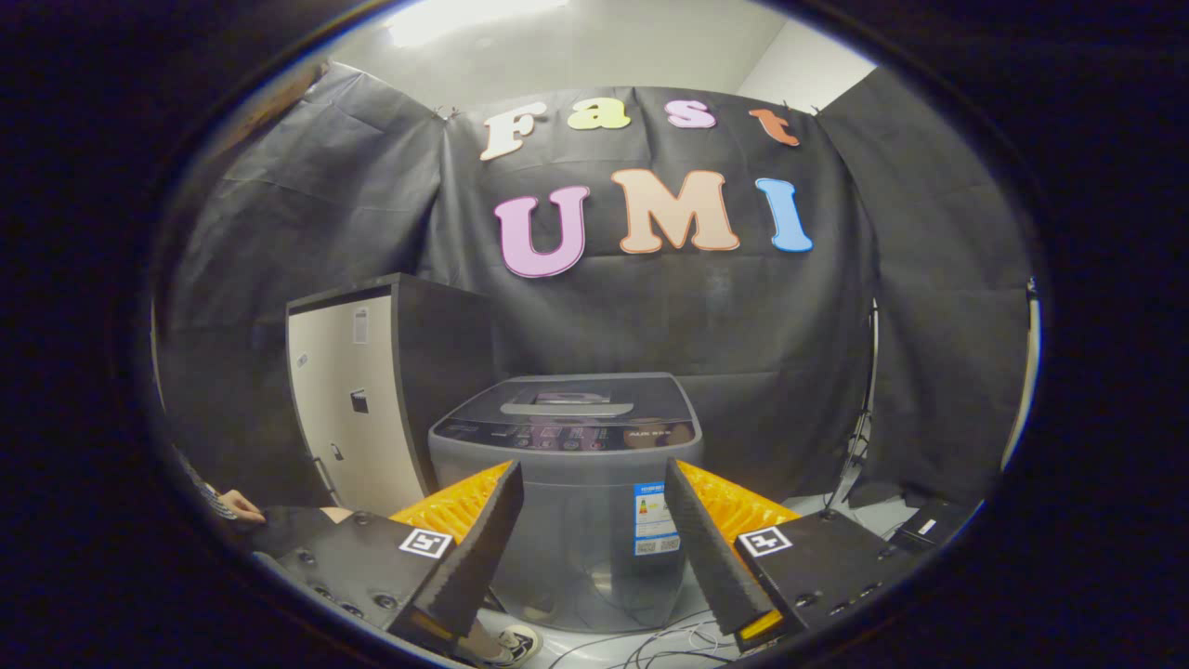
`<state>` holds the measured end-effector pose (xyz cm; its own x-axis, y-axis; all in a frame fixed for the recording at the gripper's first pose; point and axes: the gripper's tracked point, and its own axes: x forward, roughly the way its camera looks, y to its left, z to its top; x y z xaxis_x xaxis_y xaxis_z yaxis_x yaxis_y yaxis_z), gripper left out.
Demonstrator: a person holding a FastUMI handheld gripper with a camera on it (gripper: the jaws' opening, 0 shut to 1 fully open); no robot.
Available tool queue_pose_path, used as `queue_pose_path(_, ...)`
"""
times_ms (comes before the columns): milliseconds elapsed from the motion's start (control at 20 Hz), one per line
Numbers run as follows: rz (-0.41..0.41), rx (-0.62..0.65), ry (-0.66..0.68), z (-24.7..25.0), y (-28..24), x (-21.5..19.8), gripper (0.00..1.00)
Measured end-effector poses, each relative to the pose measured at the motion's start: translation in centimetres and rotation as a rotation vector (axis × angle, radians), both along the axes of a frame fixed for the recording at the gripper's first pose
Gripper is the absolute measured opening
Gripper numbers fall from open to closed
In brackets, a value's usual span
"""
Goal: Put the clothes into the washing machine and then close the washing machine lid.
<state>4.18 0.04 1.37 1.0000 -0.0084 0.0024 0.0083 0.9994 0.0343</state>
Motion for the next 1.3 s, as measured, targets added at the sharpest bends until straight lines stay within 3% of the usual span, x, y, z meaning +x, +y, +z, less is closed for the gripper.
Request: queue_pose_path(1300,-0.001,0.001,0.003,-0.29,-0.02,-0.10,0.96)
